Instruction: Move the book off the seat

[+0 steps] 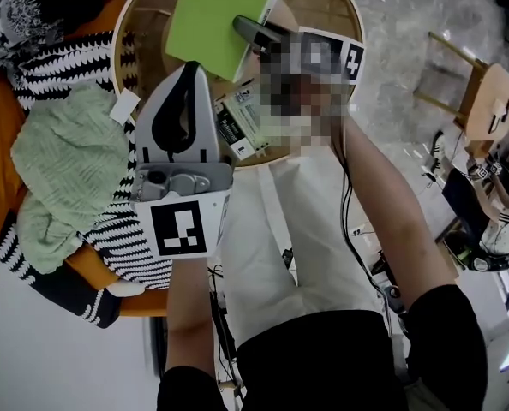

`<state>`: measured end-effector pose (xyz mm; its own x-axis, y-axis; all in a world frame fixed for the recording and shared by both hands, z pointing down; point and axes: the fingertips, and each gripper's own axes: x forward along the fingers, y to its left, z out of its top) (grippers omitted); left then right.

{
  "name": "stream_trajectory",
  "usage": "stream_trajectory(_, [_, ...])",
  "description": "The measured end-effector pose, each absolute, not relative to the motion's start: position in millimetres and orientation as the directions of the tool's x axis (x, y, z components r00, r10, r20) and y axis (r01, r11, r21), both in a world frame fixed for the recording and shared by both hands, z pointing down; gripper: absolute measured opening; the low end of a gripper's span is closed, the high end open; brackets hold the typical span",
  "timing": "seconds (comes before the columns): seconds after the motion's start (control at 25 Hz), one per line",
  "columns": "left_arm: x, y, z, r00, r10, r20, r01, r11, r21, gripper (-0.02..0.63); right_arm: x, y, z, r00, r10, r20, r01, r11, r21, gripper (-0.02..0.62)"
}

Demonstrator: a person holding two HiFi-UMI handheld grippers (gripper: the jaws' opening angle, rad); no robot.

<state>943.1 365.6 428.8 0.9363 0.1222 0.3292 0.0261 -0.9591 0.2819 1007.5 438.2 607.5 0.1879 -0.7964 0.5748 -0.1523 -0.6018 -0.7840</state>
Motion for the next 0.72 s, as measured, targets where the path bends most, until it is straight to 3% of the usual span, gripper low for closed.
stream_trajectory(0.72, [942.0,365.0,435.3,0.934,0.093,0.345,-0.007,-0.960,0.279,0.009,1015.8,451.4,636.2,0.182,-0.699,0.691,-0.156,-0.715,-0.682,0.193])
